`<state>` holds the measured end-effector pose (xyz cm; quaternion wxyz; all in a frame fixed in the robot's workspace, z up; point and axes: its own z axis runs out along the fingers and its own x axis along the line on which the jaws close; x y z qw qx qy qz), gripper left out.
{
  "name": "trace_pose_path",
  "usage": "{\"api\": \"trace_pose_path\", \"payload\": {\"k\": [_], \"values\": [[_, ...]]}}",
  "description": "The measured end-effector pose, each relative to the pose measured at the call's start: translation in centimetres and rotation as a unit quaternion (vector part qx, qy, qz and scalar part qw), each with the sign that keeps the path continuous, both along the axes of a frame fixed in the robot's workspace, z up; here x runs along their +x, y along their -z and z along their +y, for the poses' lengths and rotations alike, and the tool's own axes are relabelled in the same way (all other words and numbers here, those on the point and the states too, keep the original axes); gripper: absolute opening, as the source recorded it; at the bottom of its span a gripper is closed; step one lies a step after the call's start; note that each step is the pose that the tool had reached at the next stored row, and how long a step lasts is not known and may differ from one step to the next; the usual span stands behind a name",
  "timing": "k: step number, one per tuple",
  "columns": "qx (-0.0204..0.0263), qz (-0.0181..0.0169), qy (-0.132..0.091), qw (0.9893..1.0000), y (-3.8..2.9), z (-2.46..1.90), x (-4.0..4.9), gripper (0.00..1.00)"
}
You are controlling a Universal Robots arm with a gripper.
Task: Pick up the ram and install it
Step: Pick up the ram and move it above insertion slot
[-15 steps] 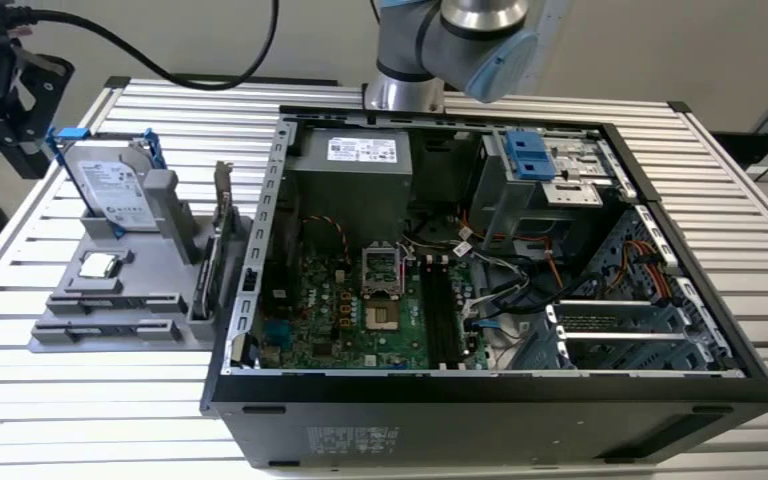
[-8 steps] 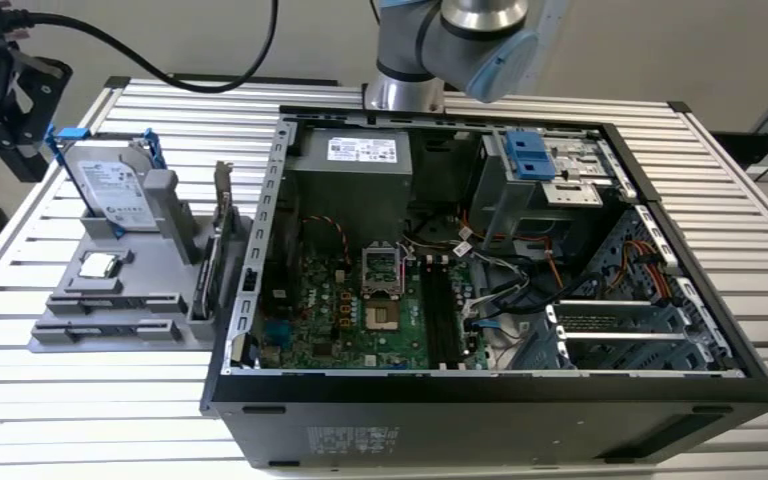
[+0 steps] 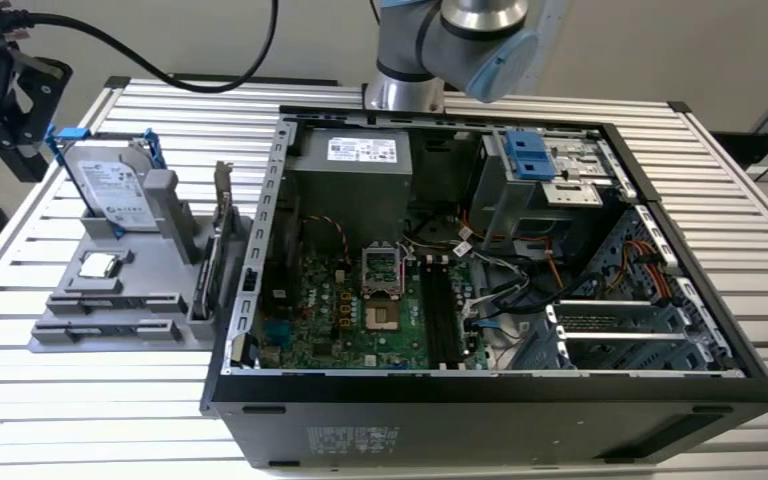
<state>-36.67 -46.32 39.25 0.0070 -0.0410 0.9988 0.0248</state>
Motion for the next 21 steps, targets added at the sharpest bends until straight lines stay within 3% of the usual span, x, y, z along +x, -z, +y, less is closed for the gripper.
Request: {"api": "trace_pose_path", "payload": {"k": [21], "values": [[0.0, 0.0002, 0.0, 1.0, 0.0, 0.0, 0.0, 0.0]]}}
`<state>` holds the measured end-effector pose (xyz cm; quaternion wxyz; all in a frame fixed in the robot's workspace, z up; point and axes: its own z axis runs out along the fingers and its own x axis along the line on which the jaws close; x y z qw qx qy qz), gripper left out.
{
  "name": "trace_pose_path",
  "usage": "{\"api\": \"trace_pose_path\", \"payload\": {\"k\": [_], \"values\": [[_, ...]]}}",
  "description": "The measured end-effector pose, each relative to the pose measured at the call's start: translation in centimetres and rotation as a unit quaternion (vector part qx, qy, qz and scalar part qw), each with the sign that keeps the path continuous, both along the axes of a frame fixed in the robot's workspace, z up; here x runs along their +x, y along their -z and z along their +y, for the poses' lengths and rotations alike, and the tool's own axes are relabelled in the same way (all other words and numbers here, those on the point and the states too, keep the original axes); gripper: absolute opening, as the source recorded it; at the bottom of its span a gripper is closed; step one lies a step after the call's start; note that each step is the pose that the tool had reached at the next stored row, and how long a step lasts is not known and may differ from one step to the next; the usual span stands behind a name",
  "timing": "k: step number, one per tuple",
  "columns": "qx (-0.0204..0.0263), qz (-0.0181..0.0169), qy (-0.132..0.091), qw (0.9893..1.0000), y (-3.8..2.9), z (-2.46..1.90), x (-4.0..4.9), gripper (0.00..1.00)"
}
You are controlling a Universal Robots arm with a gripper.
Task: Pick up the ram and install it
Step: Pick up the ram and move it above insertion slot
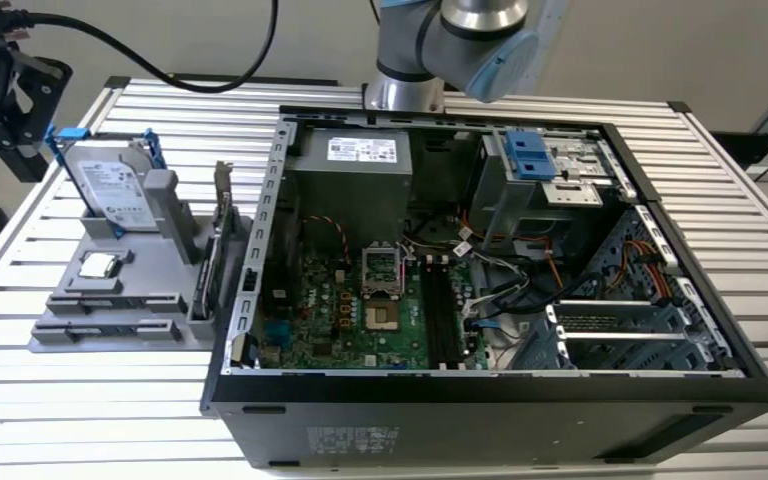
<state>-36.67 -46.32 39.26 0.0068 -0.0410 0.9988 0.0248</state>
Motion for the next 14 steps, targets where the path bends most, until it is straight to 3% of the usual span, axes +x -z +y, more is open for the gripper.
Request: {"api": "trace_pose_path", "payload": {"k": [14], "values": [[0.0, 0.0001, 0.011, 0.9999, 0.03, 0.0, 0.0, 0.0]]}}
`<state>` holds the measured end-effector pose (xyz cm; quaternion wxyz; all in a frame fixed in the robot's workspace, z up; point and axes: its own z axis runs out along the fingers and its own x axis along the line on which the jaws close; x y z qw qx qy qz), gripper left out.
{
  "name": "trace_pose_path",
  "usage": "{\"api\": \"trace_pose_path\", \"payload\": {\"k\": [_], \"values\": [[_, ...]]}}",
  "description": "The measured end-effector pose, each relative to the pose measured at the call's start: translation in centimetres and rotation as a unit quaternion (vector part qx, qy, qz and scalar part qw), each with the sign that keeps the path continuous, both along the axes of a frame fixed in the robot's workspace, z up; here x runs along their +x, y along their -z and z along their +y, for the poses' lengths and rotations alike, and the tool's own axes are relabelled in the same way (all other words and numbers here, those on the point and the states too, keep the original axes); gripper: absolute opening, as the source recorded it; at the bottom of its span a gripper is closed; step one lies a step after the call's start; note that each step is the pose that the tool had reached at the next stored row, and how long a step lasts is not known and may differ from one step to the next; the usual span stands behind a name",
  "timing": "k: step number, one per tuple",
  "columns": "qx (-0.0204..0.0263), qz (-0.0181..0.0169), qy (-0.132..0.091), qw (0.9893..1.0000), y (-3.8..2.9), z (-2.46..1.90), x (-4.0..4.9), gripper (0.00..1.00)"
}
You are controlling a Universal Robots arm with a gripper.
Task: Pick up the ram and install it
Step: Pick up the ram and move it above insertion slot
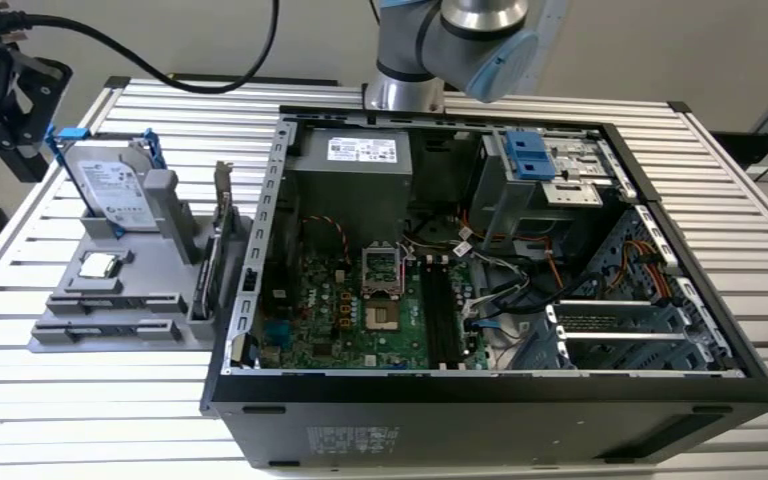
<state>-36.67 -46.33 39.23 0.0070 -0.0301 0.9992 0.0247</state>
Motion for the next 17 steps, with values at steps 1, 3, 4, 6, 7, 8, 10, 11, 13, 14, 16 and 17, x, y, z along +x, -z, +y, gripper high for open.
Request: {"api": "trace_pose_path", "payload": {"k": [1, 3, 4, 6, 7, 8, 10, 11, 13, 14, 16, 17], "values": [[0.0001, -0.0001, 0.004, 1.0, 0.02, 0.0, -0.02, 0.0], [0.0001, -0.0001, 0.013, 0.9999, 0.05, 0.0, -0.08, 0.0], [0.0001, -0.0001, 0.017, 0.9998, 0.06, 0.0, -0.12, 0.0], [0.0001, -0.0001, 0.026, 0.9997, 0.09, 0.0, -0.17, 0.0], [0.0001, 0.0, 0.031, 0.9995, 0.1, 0.0, -0.19, 0.0], [0.0, 0.0, 0.036, 0.9994, 0.11, 0.0, -0.19, 0.0], [0.0, 0.0, 0.045, 0.999, 0.15, 0.0, -0.21, 0.0], [0.0, 0.0, 0.052, 0.9987, 0.16, 0.0, -0.21, 0.0], [0.0, 0.0, 0.064, 0.9979, 0.2, 0.0, -0.21, 0.0], [0.0, 0.0, 0.071, 0.9975, 0.21, 0.0, -0.22, 0.0], [0.0001, -0.0001, 0.084, 0.9965, 0.26, 0.0, -0.22, 0.0], [0.0, -0.0001, 0.09, 0.996, 0.28, 0.0, -0.22, 0.0]]}}
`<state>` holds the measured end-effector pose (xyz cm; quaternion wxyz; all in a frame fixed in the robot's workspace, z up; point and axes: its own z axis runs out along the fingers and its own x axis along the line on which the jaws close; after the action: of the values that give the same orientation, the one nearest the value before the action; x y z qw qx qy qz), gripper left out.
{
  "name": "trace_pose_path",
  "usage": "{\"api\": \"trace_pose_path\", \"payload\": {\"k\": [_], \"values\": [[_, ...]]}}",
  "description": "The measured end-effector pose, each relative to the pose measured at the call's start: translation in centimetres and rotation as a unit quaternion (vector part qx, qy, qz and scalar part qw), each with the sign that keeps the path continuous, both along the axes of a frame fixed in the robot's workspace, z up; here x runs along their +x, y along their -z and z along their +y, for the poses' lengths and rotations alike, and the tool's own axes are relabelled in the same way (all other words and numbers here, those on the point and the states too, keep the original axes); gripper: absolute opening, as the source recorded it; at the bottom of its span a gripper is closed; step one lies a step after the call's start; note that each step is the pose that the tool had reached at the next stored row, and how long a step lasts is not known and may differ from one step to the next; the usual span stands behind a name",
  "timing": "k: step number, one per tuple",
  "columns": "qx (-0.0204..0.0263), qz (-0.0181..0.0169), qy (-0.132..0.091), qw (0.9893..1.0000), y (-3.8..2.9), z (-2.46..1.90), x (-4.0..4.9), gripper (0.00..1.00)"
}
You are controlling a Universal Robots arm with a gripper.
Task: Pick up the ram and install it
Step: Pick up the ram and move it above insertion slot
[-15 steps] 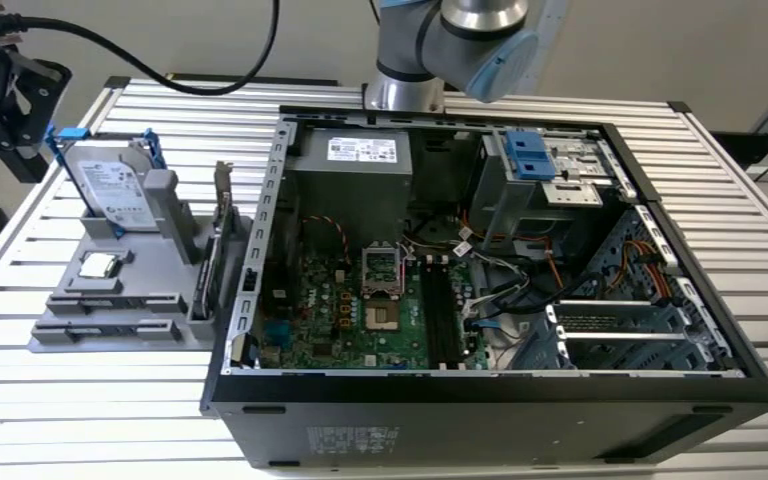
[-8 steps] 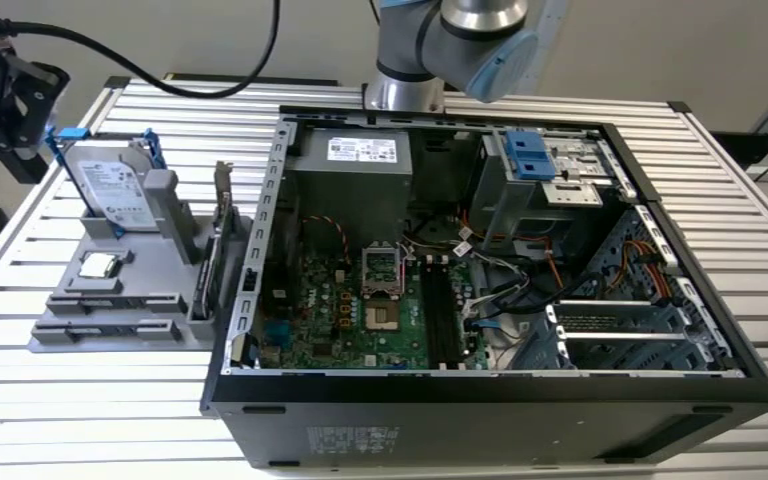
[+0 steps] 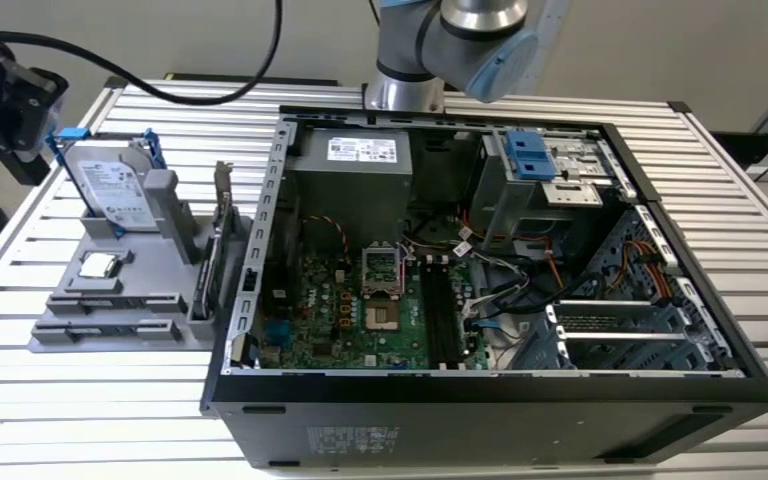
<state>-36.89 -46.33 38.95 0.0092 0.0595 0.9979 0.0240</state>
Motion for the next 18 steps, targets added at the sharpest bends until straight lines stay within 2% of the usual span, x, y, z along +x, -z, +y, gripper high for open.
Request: {"api": "trace_pose_path", "payload": {"k": [4, 9, 18], "values": [[0.0, 0.0, 0.022, 0.9997, 0.09, 0.0, 0.0, 0.0], [0.0, 0.0, 0.047, 0.9989, 0.25, 0.0, 0.0, 0.0], [0.0, 0.0, 0.086, 0.9963, 0.63, 0.0, 0.0, 0.0]]}}
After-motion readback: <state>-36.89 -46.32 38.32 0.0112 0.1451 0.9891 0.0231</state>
